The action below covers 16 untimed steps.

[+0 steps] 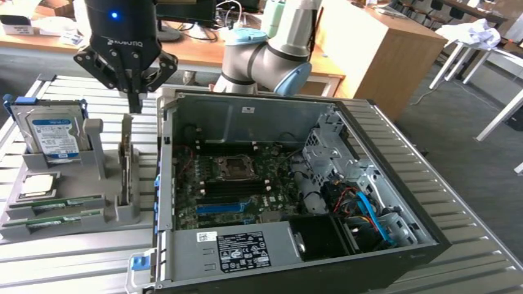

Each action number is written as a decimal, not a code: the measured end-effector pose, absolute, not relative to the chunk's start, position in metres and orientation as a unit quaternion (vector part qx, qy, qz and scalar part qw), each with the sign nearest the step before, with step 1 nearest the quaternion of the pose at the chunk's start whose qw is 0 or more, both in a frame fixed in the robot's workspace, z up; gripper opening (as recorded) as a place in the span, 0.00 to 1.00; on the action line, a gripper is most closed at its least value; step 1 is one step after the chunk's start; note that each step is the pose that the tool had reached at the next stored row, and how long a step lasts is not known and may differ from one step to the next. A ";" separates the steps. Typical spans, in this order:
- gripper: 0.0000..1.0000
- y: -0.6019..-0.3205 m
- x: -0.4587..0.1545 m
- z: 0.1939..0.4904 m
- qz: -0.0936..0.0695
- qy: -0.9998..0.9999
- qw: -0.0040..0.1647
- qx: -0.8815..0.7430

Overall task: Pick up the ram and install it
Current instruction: 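Reach for the ram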

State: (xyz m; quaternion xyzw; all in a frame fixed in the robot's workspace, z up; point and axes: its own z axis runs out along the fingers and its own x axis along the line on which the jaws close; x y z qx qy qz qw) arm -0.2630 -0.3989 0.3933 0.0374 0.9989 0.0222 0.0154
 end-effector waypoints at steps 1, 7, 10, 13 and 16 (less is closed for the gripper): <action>0.10 -0.399 -0.264 0.393 0.022 0.999 0.015 0.037; 0.10 -0.399 -0.272 0.393 0.022 0.999 0.016 0.037; 0.10 -0.399 -0.277 0.393 0.022 0.999 0.016 0.037; 0.10 -0.399 -0.281 0.393 0.022 0.999 0.016 0.037; 0.10 -0.399 -0.285 0.393 0.022 0.999 0.016 0.037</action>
